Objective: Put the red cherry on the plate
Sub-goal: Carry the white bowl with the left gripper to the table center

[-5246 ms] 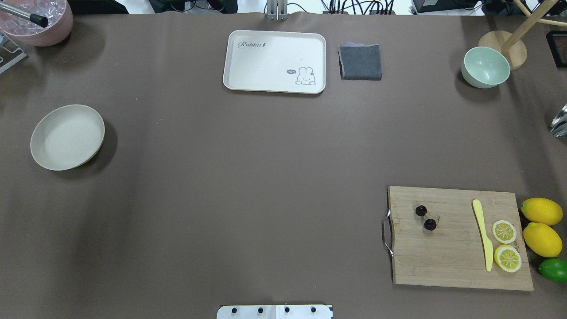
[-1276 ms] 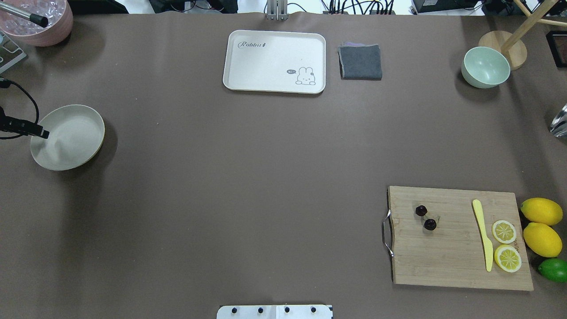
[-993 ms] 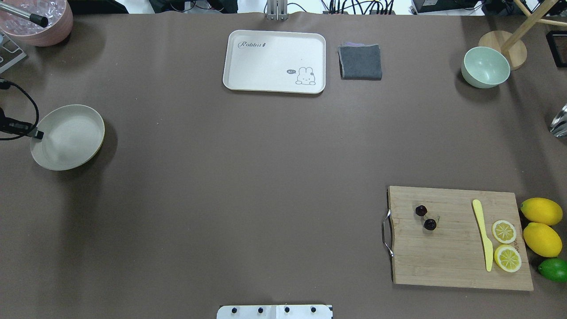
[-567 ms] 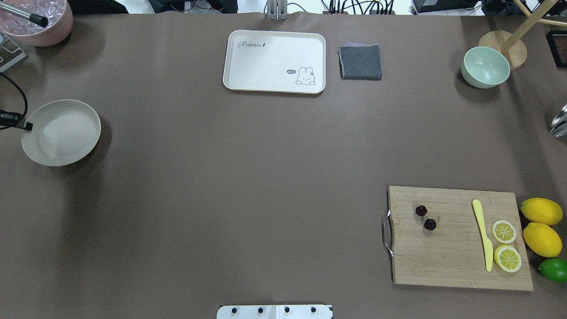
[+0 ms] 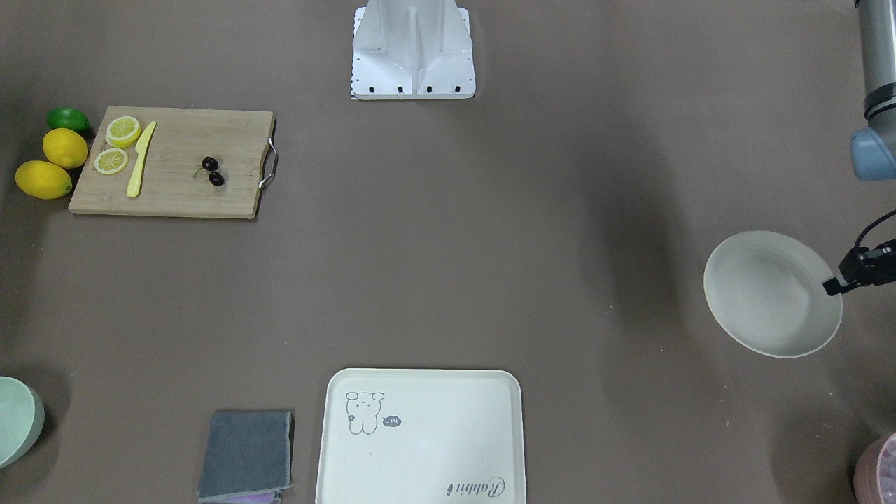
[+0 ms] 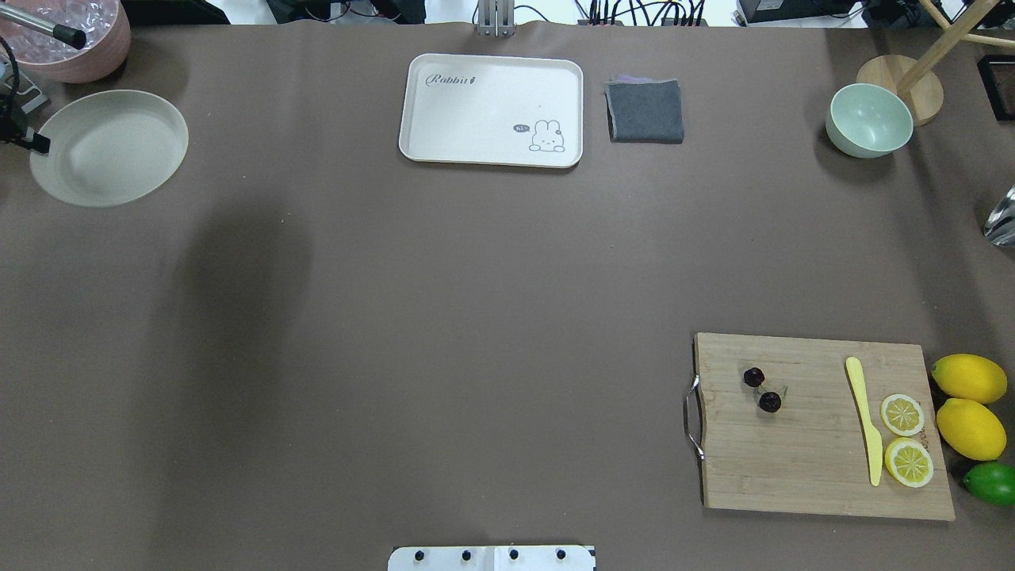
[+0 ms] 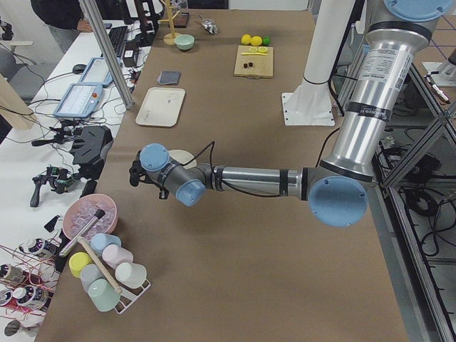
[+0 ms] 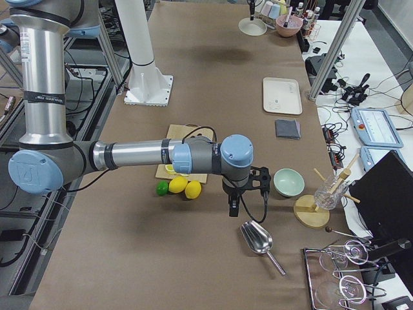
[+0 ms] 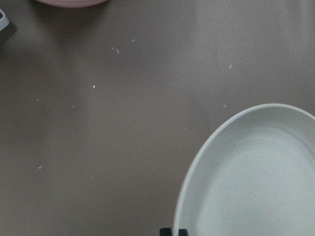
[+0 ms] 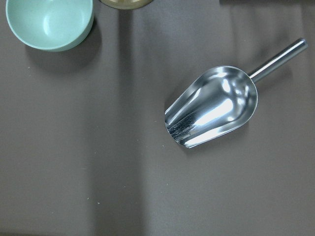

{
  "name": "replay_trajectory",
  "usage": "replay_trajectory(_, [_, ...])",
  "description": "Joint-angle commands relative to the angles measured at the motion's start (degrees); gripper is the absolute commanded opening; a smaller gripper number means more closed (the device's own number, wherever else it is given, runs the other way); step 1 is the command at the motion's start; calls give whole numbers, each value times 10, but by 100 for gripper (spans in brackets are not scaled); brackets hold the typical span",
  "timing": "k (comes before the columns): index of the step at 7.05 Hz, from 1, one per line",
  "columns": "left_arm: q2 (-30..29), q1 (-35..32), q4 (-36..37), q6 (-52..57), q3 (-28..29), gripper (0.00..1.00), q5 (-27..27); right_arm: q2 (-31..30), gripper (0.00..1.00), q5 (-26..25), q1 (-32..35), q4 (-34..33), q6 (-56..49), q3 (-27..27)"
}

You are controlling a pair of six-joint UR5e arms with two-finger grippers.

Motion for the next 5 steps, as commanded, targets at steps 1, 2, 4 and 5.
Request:
replay_trajectory(1, [-31,105,14,-218,-103,0,69,5,100,0,-17,14,11,6])
replay_trajectory(2, [-42,179,15,-312,-156,0,132,7,100,-1,-32,15,33,10])
replay_trajectory(4, [-72,313,16,-441,-198,0,265,7,100,0,-41,15,35,13])
replay_trajectory(5, [-90,376,17,-478,-196,0,330,7,100,2,-41,15,35,14])
